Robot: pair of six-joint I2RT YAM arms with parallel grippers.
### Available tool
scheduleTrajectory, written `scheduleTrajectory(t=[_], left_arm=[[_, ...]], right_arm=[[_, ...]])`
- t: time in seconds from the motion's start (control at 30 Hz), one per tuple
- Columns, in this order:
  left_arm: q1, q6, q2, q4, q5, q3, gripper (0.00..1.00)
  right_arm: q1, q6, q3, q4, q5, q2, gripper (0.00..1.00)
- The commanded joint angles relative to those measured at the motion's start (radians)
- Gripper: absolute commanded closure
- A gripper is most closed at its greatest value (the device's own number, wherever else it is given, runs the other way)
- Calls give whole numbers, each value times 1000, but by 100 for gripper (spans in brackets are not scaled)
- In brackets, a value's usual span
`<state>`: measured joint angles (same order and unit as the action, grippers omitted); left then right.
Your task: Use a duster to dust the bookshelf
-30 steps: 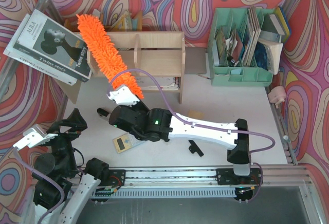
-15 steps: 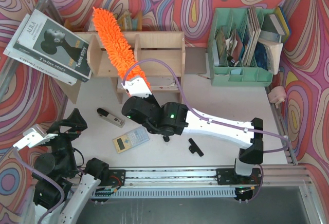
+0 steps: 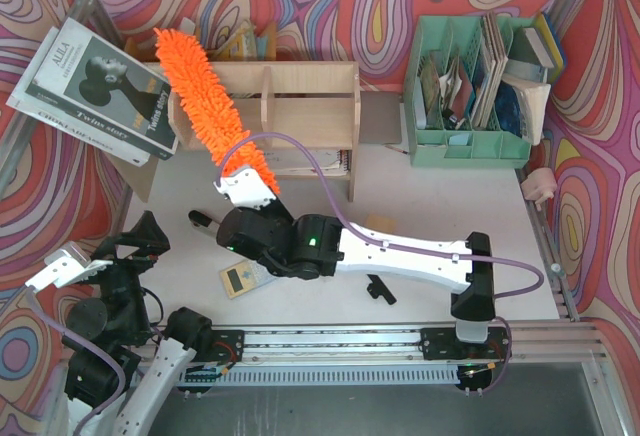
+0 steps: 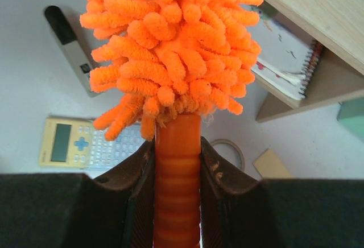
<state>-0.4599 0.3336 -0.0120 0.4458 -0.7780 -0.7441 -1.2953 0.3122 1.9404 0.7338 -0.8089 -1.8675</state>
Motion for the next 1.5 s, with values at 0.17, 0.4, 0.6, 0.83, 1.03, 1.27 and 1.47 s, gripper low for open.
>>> scheduleTrajectory(t=[0.17,0.4,0.6,0.83,1.03,1.27,1.47], left_arm=[[6,5,-5,-18,6,10,2],[6,5,-5,-15,4,9,2],[7,5,-9,-17,3,10,2],[6,5,-10,-18,4,10,2],[7,7,-11,-19,9,11,2],[7,6,-14,-19,9,10,2],[7,7,-16,-19,8,11,2]], right_arm=[[49,174,-81,113,-110,163,100],[29,94,-49,-2,36,128,100],[-14,38,63,-28,59,26,100],[-12,75,22,0,-39,48,100],[9,170,-24,109,-129,105,100],[13,151,13,151,-133,146,100],[13,40,67,122,-129,222,100]])
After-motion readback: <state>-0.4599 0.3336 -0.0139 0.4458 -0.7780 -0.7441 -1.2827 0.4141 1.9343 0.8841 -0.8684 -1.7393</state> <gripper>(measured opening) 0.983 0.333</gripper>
